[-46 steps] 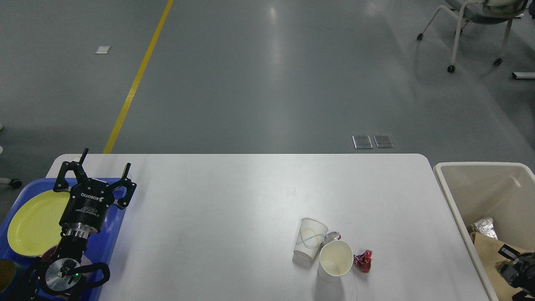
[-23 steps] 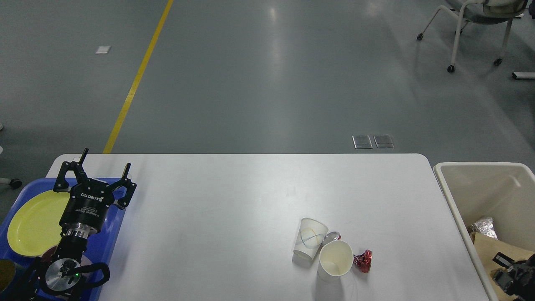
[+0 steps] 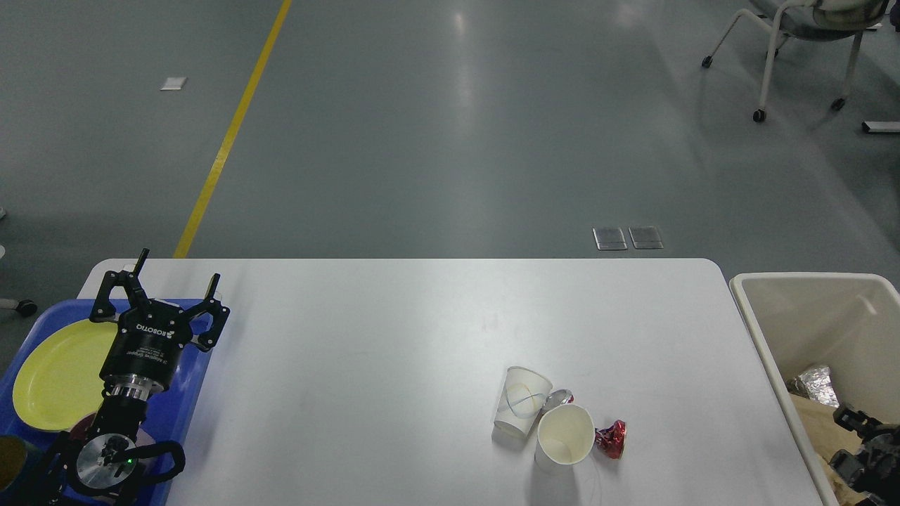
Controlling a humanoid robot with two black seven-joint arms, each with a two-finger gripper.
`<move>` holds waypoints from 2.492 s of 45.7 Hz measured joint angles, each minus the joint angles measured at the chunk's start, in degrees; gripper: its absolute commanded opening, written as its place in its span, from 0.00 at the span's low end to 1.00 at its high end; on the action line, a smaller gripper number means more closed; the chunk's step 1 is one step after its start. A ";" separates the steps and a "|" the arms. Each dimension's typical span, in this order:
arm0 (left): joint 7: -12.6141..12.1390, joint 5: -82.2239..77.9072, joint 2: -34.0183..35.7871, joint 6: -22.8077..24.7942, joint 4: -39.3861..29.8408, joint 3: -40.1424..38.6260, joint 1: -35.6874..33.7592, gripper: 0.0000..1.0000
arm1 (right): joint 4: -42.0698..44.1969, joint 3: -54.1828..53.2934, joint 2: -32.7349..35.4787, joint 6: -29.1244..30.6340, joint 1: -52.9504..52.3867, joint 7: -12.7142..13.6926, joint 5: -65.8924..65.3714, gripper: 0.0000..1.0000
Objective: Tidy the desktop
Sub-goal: 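Raise the right gripper up from the bin, then lower the right gripper onto the cream cup and grasp it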
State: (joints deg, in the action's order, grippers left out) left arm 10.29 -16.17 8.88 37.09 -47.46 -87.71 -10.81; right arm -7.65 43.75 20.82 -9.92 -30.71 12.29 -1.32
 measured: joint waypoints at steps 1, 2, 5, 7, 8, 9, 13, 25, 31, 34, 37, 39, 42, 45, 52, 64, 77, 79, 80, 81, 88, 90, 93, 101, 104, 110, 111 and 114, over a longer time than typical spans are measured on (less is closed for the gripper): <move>0.00 0.00 0.00 0.00 0.00 0.00 0.00 0.96 | -0.02 0.01 0.01 0.01 -0.02 -0.03 0.00 1.00; 0.00 0.00 0.00 0.00 0.00 0.00 0.00 0.96 | -0.04 0.01 0.04 0.04 -0.05 -0.04 0.00 1.00; 0.00 0.00 0.00 0.00 0.00 0.00 0.00 0.96 | -0.37 -0.11 0.20 0.30 -0.41 -0.09 0.00 1.00; 0.00 0.00 0.00 0.00 0.00 0.00 0.00 0.96 | -0.93 -0.22 0.32 0.85 -1.27 -0.12 0.01 1.00; 0.00 0.00 0.00 0.00 0.00 0.00 0.00 0.96 | -1.32 -0.23 0.40 1.24 -1.86 -0.13 0.01 1.00; 0.00 0.00 0.00 0.00 0.00 0.00 0.00 0.96 | -1.82 -0.22 0.57 1.74 -2.60 -0.14 0.00 1.00; 0.00 0.00 0.00 0.00 0.00 0.00 0.00 0.96 | -5.31 0.28 3.17 5.47 -7.21 -0.15 -0.29 1.00; 0.00 0.00 0.00 0.00 0.00 0.00 0.01 0.96 | -15.13 9.98 8.12 20.92 -28.13 -0.08 -1.06 1.00; -0.03 0.00 0.00 0.00 0.00 0.00 0.00 0.96 | -22.77 16.62 7.76 28.96 -41.89 0.06 -1.07 1.00; -0.09 0.00 0.00 0.00 0.00 0.00 0.01 0.96 | -28.24 19.51 7.04 32.39 -49.29 0.36 -1.06 1.00; -0.10 0.00 0.00 0.00 0.00 0.00 0.01 0.96 | -33.56 22.16 5.38 35.37 -56.31 0.54 -1.07 1.00; -0.10 0.00 0.00 0.00 0.00 0.00 0.00 0.96 | -36.66 23.62 3.84 37.13 -60.39 0.59 -1.06 1.00; -0.10 0.00 0.00 0.00 0.00 -0.01 0.00 0.96 | -41.16 25.30 1.15 40.25 -66.44 0.61 -0.96 1.00; -0.10 0.00 0.00 0.00 0.00 -0.01 0.00 0.96 | -45.46 26.11 -1.18 43.79 -72.26 0.65 -0.89 1.00; -0.10 0.00 0.00 0.00 0.00 -0.01 0.00 0.96 | -56.34 26.07 -5.08 50.08 -85.52 0.71 -0.37 1.00; -0.09 0.00 0.00 0.00 0.00 -0.01 0.01 0.96 | -75.20 24.80 -5.54 51.78 -102.41 1.37 1.26 0.98; 0.01 0.00 0.00 0.00 0.00 -0.01 0.08 0.96 | -88.01 25.00 -5.06 48.67 -113.88 2.41 6.06 0.99; 0.01 0.00 0.00 0.00 0.00 -0.01 0.09 0.96 | -88.10 24.91 -5.11 48.63 -113.93 2.41 6.12 0.99; 0.01 0.00 0.00 0.00 0.00 -0.01 0.09 0.96 | -88.13 24.86 -5.14 48.62 -113.93 2.41 6.12 0.99; 0.01 0.00 0.00 0.00 0.00 -0.01 0.09 0.96 | -88.15 24.80 -5.18 48.60 -113.93 2.40 6.13 0.99; 0.01 0.00 0.00 0.00 0.00 -0.01 0.08 0.96 | -88.21 24.42 -5.67 48.50 -111.82 2.31 6.22 0.99; 0.01 0.00 0.00 0.00 0.00 -0.01 0.08 0.96 | -88.15 24.24 -5.77 48.39 -110.67 2.31 6.22 0.99; 0.01 0.00 0.00 0.00 0.00 -0.01 0.08 0.96 | -87.68 23.72 -5.89 48.17 -108.49 2.30 6.07 0.99; -0.01 0.00 0.00 0.00 0.00 -0.01 0.04 0.96 | -87.19 20.67 -6.11 45.14 -101.16 2.33 5.76 0.99; -0.07 0.00 0.00 0.00 0.00 -0.01 0.03 0.96 | -87.05 19.48 -6.41 43.33 -97.83 2.36 5.60 0.99; -0.10 0.00 0.00 0.00 0.00 -0.01 0.02 0.96 | -86.12 18.39 -7.43 39.18 -91.69 2.38 5.38 0.99; -0.10 0.00 0.00 0.00 0.00 -0.01 0.01 0.96 | -86.01 18.22 -7.67 38.34 -90.63 2.39 5.36 0.99; -0.10 0.00 0.00 0.00 0.00 -0.01 0.00 0.96 | -85.49 17.76 -8.38 35.97 -87.63 2.39 5.27 0.99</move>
State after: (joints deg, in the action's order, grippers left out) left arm 10.19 -16.17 8.88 37.09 -47.46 -87.72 -10.80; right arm -93.14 61.51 12.44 26.05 -118.33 14.68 3.95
